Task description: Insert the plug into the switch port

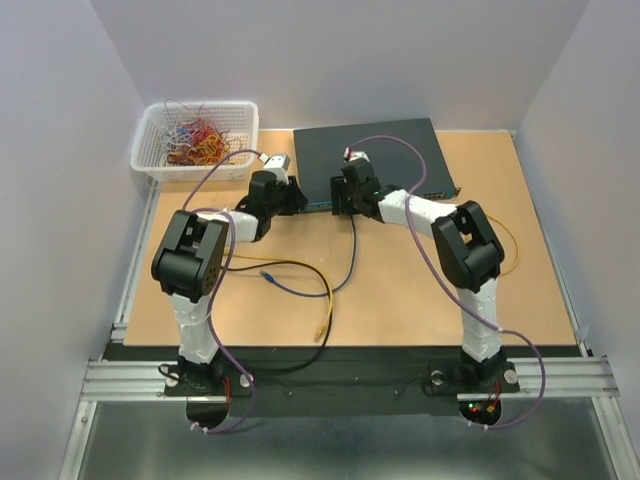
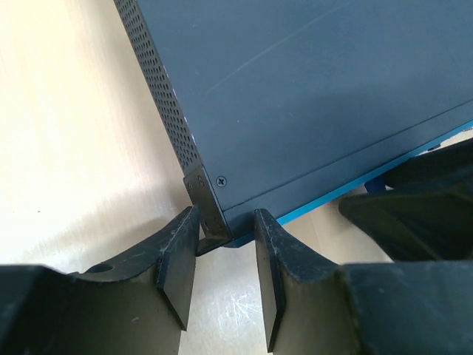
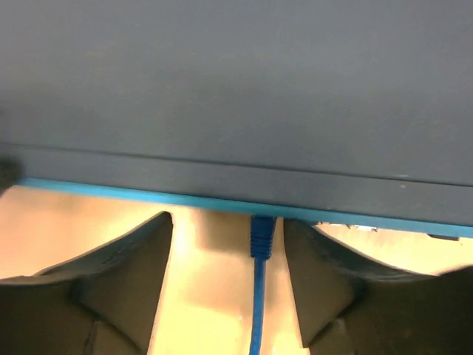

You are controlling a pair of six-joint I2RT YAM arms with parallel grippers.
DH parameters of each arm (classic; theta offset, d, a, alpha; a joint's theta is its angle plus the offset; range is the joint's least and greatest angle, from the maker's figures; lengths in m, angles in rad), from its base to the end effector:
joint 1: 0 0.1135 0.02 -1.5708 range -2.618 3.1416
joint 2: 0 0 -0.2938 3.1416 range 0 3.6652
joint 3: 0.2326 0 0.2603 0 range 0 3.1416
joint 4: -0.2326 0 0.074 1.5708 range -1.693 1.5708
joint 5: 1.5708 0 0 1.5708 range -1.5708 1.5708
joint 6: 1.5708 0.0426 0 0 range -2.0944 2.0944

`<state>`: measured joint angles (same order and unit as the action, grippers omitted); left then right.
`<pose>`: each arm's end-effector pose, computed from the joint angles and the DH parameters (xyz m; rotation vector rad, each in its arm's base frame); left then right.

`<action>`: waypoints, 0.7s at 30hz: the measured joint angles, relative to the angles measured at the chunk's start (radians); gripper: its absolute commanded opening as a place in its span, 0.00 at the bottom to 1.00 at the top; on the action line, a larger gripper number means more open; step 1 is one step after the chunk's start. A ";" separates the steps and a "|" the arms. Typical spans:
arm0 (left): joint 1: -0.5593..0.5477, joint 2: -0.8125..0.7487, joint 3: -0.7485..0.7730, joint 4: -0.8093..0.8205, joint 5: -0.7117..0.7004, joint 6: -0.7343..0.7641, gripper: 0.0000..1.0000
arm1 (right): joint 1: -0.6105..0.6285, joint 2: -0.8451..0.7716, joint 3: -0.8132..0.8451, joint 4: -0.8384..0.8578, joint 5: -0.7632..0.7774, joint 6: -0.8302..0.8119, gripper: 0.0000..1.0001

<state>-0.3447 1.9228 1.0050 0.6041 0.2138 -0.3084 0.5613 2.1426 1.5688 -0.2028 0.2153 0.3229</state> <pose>0.4043 -0.1548 0.1889 0.1849 1.9202 -0.6439 0.4338 0.2620 0.1924 -0.1722 2.3263 0.1905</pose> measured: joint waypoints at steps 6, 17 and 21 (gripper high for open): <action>0.031 -0.002 0.057 -0.117 0.027 0.000 0.44 | -0.040 -0.198 -0.202 0.151 -0.011 -0.006 0.90; 0.066 -0.065 0.009 -0.179 0.039 -0.011 0.44 | -0.372 -0.645 -0.443 0.177 0.095 0.054 0.92; 0.071 -0.092 -0.042 -0.182 0.045 -0.016 0.44 | -0.603 -0.626 -0.498 0.095 0.136 0.131 0.96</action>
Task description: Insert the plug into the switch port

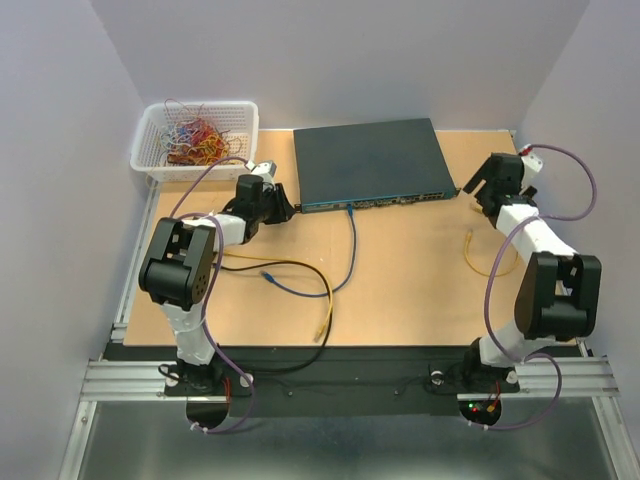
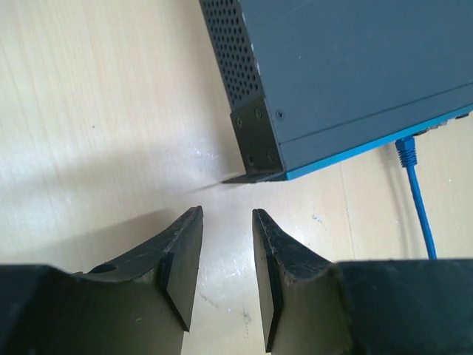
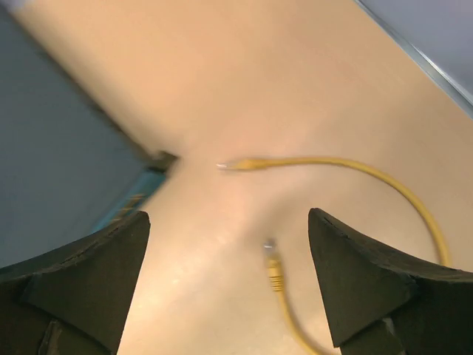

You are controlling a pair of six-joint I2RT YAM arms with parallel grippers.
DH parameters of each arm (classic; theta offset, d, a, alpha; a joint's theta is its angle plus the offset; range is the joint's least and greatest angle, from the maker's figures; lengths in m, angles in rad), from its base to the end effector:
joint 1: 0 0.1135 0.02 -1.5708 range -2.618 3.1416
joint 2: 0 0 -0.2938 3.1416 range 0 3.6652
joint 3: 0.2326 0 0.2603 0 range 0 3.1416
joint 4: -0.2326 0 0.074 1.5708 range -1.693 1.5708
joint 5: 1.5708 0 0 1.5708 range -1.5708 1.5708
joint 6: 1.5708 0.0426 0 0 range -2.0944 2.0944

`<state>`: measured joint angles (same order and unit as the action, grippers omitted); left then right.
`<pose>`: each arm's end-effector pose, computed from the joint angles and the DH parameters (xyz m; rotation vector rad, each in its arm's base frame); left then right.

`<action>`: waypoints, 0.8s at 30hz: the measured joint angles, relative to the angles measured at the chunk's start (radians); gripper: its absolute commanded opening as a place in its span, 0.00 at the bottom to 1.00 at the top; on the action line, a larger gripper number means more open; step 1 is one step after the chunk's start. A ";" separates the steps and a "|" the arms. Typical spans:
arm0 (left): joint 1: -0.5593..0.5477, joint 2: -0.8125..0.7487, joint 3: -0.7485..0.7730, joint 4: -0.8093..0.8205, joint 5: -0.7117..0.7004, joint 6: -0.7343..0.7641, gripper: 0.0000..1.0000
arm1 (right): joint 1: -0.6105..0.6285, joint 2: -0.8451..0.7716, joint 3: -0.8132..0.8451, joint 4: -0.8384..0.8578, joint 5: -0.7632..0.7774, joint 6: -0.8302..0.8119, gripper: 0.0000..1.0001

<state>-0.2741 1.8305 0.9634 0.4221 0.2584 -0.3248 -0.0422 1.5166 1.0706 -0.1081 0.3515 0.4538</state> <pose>0.3908 -0.1212 0.1936 0.1162 2.0556 -0.6367 0.3545 -0.0297 0.2918 0.7100 1.9656 -0.1247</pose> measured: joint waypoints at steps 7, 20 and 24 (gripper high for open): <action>0.000 -0.014 -0.010 -0.003 0.014 0.000 0.43 | -0.059 0.120 -0.009 -0.140 0.020 0.067 0.93; 0.000 -0.080 -0.042 0.004 0.030 -0.002 0.43 | -0.050 0.197 -0.092 -0.180 -0.047 0.103 0.59; 0.000 -0.080 -0.054 0.007 0.030 -0.002 0.43 | -0.050 0.195 -0.103 -0.169 -0.055 0.104 0.30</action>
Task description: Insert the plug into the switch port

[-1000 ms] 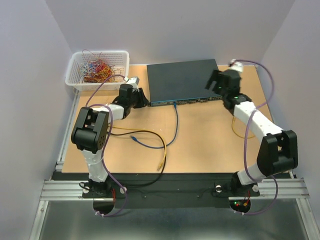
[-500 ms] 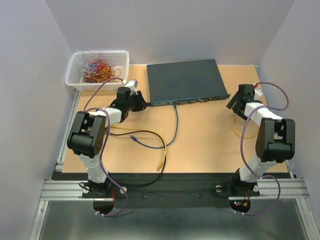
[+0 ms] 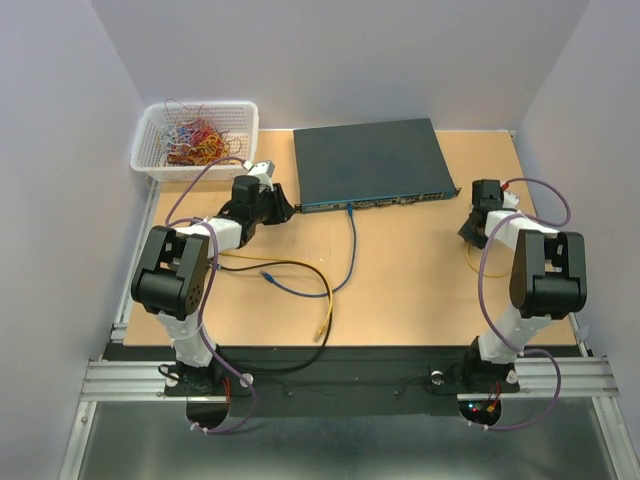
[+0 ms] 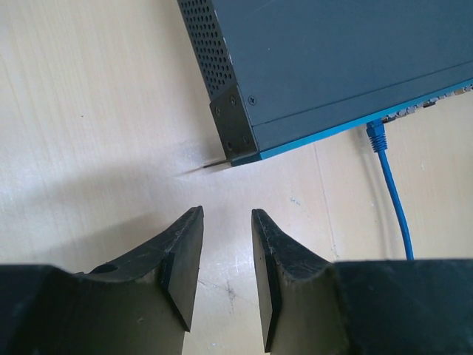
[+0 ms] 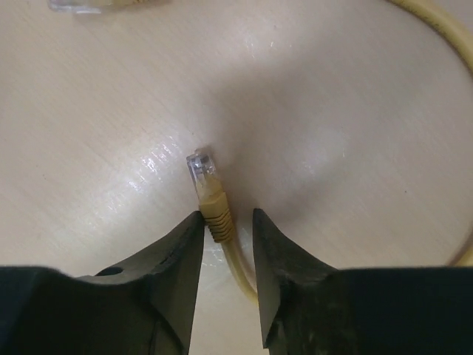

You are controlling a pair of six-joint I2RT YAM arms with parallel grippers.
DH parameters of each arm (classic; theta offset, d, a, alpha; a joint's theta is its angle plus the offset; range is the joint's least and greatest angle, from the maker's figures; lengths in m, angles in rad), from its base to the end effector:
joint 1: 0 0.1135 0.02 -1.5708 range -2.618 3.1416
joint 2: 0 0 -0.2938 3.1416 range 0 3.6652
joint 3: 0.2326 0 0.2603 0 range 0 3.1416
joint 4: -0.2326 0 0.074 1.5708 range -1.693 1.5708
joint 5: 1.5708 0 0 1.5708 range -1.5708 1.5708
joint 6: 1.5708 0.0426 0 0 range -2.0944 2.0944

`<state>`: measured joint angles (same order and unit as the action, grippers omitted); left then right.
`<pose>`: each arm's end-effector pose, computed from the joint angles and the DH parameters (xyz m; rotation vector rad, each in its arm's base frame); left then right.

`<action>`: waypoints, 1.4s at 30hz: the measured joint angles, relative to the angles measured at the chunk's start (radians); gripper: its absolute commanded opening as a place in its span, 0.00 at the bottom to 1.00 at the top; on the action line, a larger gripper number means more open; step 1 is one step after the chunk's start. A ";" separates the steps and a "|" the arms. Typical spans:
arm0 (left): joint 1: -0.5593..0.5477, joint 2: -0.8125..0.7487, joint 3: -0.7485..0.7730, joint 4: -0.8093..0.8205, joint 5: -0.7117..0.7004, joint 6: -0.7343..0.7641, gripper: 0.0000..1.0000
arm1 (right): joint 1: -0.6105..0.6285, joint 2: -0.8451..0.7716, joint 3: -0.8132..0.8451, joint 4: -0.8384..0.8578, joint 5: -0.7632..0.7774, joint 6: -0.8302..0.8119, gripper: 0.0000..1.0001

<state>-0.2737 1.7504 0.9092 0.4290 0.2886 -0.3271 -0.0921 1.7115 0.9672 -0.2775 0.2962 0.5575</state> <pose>0.3734 -0.1174 0.2077 0.1379 2.0232 -0.6710 0.3454 -0.0444 0.1791 0.9100 2.3686 -0.2034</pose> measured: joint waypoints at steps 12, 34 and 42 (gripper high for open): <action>0.000 -0.061 -0.018 0.000 -0.034 0.001 0.43 | 0.031 -0.158 -0.130 0.031 -0.146 -0.019 0.00; -0.406 -0.262 -0.075 0.254 0.069 -0.206 0.47 | 0.380 -0.683 -0.428 0.418 -0.706 -0.144 0.00; -0.485 -0.127 -0.047 0.283 0.060 -0.269 0.47 | 0.388 -0.684 -0.428 0.451 -0.740 -0.148 0.00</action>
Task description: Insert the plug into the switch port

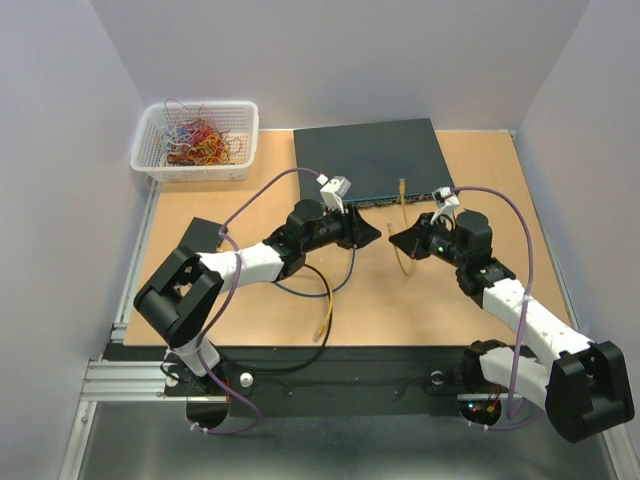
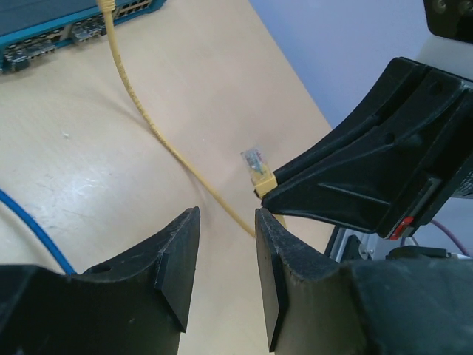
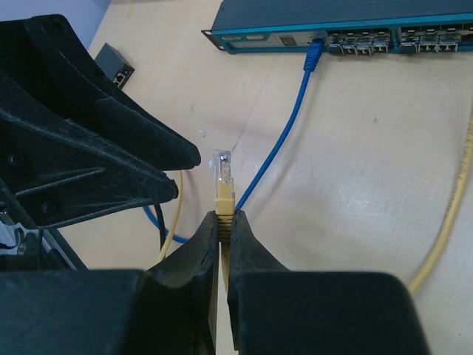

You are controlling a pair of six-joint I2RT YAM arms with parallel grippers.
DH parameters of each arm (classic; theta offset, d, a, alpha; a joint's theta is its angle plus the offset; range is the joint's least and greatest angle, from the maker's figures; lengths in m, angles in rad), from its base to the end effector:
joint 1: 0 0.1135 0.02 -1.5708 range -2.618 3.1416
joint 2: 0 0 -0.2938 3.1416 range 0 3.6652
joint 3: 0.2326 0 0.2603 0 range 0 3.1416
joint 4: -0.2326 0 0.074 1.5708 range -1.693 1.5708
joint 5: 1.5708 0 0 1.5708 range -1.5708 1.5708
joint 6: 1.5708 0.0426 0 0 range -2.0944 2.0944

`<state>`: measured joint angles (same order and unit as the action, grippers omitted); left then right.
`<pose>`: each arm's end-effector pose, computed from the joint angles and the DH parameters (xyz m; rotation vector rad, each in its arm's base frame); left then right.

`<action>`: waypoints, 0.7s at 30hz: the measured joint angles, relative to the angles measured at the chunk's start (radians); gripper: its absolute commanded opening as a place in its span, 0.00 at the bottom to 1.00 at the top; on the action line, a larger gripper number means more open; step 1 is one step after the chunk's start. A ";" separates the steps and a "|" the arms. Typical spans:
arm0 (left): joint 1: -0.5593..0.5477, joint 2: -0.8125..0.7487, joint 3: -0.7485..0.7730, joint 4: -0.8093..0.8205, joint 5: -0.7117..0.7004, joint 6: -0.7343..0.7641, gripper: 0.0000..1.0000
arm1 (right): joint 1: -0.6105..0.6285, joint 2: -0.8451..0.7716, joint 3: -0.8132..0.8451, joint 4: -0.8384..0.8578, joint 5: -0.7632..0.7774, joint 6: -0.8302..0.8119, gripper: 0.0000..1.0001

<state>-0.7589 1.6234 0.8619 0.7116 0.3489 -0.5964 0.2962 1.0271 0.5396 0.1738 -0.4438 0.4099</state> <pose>0.2614 -0.2680 0.2699 0.4380 1.7344 -1.2945 0.2117 0.0837 0.2646 -0.2061 1.9428 0.8927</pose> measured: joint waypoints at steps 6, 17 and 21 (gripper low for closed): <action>-0.010 0.011 0.005 0.073 -0.006 -0.049 0.47 | 0.002 0.000 0.000 0.013 -0.001 0.000 0.00; -0.016 0.039 0.007 0.154 -0.013 -0.097 0.47 | 0.045 0.000 0.000 0.014 0.018 -0.003 0.01; -0.028 0.066 0.023 0.156 -0.013 -0.104 0.47 | 0.052 0.000 0.000 0.014 0.027 -0.003 0.00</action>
<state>-0.7872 1.6894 0.8845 0.8677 0.3355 -0.7006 0.3481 1.0275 0.5396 0.1875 -0.4171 0.4065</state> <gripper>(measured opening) 0.469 0.067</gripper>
